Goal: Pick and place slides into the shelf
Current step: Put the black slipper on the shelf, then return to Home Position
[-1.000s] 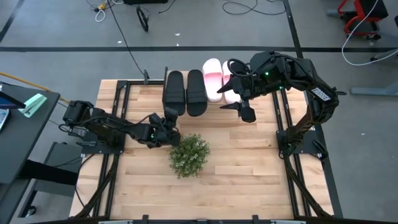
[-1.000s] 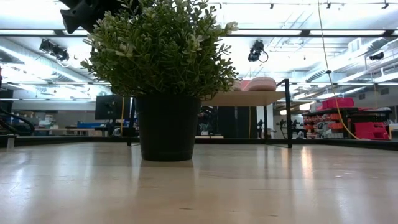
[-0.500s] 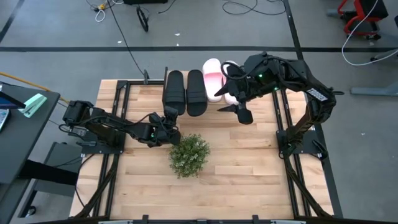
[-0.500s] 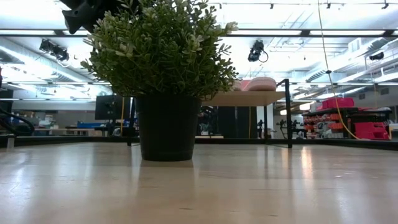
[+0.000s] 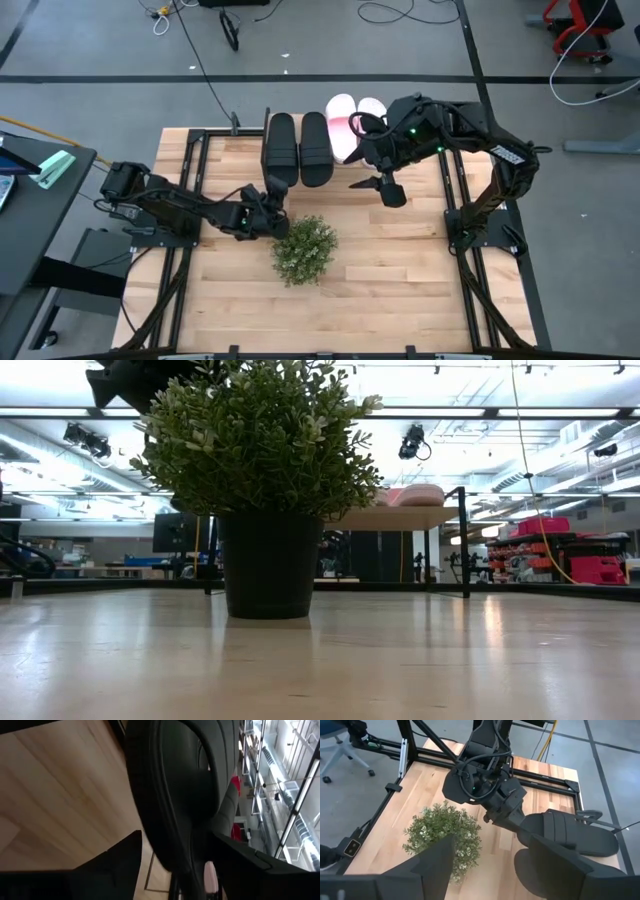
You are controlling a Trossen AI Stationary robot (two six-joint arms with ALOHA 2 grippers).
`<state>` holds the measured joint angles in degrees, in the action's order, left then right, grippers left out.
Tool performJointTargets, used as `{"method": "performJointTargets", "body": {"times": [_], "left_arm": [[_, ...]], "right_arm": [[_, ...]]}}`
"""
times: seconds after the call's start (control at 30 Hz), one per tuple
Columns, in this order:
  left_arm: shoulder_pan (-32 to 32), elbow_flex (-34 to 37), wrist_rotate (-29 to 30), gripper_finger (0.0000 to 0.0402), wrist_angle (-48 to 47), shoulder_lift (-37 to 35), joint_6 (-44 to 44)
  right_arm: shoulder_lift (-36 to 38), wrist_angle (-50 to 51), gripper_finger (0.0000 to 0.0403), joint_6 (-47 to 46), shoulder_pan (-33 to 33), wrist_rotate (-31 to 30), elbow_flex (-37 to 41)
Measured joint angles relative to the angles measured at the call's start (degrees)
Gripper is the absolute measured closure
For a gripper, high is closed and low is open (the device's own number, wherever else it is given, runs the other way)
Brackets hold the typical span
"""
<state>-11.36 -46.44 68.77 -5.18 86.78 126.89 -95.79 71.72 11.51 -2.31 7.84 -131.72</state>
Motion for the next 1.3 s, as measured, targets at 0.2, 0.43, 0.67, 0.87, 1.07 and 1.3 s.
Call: {"method": "performJointTargets", "body": {"times": [0.2, 0.43, 0.67, 0.87, 1.07, 1.3], "left_arm": [[-1.9, 0.0, 0.0, 0.0156, -0.3, 0.0, 1.6], [-3.2, 0.0, 1.3, 0.0154, 0.6, -0.7, 4.3], [-4.1, 0.0, 3.3, 0.0155, 3.7, -1.3, 4.1], [-3.1, 0.0, 3.5, 0.0163, 3.8, -1.2, 4.1], [-2.5, 0.0, 3.5, 0.0162, 4.7, -1.2, 4.0], [-7.3, 0.0, 6.4, 0.017, 5.3, -1.2, 3.2]], "right_arm": [[0.0, 0.0, 0.0143, -0.4, 0.2, 0.0, 0.0], [0.0, 0.0, 0.0143, -0.6, 0.3, 0.0, 0.0], [0.0, 0.0, 0.0143, -0.6, 0.3, 0.0, 0.0], [0.0, 0.0, 0.0143, -0.6, 0.3, 0.0, 0.0], [0.0, -0.1, 0.0143, -0.9, 0.3, 0.0, 0.0], [0.0, 0.2, 0.0143, -1.0, 0.3, 0.0, 0.0]]}}
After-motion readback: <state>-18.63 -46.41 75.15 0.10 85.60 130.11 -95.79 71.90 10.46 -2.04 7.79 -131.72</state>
